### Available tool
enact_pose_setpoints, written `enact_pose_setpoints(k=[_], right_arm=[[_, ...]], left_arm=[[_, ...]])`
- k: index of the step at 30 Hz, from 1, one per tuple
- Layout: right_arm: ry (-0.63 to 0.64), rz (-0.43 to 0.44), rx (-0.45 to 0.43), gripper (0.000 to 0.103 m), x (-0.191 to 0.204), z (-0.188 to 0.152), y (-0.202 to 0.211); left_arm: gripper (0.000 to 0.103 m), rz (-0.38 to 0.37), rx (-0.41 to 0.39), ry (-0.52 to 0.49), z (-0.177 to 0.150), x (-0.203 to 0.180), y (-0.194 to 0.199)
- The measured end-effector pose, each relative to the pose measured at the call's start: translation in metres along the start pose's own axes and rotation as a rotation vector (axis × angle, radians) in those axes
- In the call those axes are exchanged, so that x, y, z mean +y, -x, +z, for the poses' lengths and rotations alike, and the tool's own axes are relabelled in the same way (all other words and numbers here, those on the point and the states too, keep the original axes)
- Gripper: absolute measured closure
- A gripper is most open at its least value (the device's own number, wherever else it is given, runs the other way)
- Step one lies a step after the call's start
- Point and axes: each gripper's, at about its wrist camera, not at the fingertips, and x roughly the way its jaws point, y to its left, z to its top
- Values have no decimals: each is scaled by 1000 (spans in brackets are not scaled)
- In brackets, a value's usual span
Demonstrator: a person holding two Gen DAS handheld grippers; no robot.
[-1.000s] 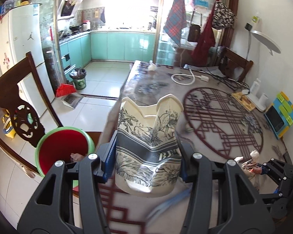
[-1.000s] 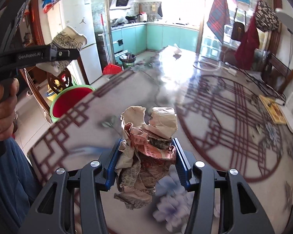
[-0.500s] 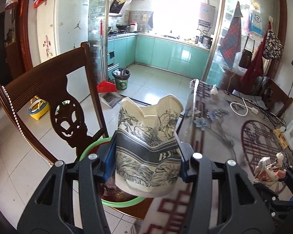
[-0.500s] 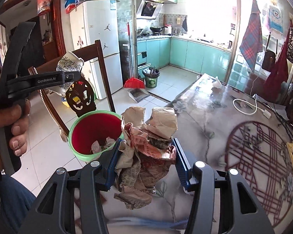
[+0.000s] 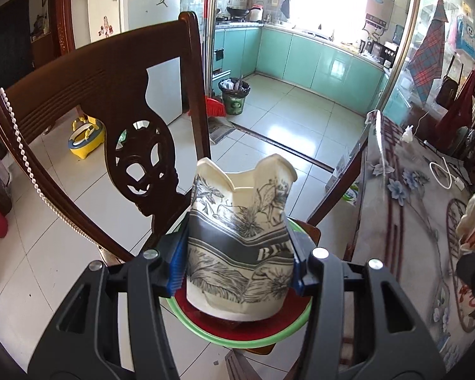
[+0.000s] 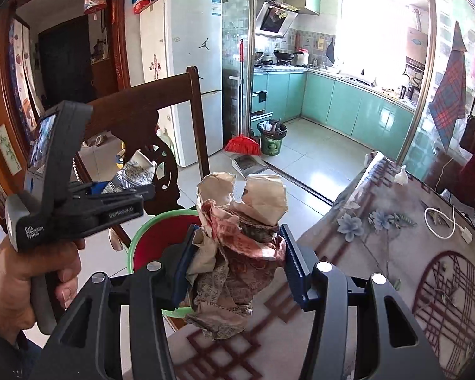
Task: Collect trash
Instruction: 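Carry the cup to the bucket and open the left tool while the right tool carries the paper, then open the right tool over the bucket to drop the crumpled paper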
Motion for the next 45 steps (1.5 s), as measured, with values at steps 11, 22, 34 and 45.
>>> enact_pose_setpoints(k=[11, 22, 34, 45], right_arm=[[15, 10, 22, 54, 10, 9, -33], [29, 46, 27, 54, 27, 16, -45], [50, 88, 54, 54, 55, 21, -81], [74, 96, 122, 53, 86, 11, -132]], left_arm=[[54, -16, 44, -8, 4, 7, -13], [28, 62, -59, 128, 16, 40, 9], [5, 166, -205, 320, 24, 89, 45], [5, 183, -218, 352, 23, 105, 48]])
